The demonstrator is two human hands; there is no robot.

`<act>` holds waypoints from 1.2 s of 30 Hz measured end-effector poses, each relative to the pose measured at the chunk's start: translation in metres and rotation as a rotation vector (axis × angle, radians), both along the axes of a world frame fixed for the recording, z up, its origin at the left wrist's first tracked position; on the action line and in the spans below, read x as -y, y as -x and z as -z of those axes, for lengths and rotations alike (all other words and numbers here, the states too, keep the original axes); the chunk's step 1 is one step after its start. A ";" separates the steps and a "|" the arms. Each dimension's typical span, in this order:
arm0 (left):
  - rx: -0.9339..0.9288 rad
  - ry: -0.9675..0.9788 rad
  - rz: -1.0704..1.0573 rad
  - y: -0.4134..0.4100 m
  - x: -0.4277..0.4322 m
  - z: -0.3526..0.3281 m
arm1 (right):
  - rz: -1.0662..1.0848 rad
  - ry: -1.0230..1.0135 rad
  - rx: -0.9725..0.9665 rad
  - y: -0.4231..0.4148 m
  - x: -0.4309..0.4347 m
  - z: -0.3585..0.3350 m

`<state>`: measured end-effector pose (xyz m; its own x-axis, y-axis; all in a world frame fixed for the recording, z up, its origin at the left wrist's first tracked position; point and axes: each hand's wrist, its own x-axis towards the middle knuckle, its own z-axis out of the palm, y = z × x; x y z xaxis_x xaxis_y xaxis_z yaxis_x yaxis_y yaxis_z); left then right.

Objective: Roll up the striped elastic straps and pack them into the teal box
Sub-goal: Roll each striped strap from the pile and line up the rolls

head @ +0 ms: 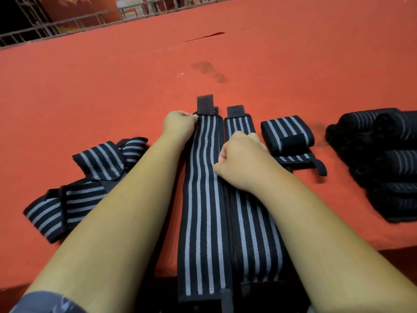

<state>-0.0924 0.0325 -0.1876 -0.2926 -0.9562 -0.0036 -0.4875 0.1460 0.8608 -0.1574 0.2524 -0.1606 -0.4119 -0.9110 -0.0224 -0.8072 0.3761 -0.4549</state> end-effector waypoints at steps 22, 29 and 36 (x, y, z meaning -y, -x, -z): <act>0.228 0.131 0.072 0.010 0.014 -0.001 | 0.016 -0.020 0.059 0.005 0.000 -0.001; -0.186 0.182 0.113 -0.033 -0.030 -0.040 | 0.149 0.374 0.305 0.014 -0.004 -0.013; -0.350 0.209 0.248 -0.095 -0.132 -0.121 | 0.125 0.770 0.502 -0.011 -0.030 -0.053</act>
<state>0.0022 0.1640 -0.0664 -0.4618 -0.8269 0.3209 -0.1022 0.4090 0.9068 -0.1465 0.2824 -0.1080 -0.6143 -0.6979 0.3681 -0.4217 -0.1039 -0.9008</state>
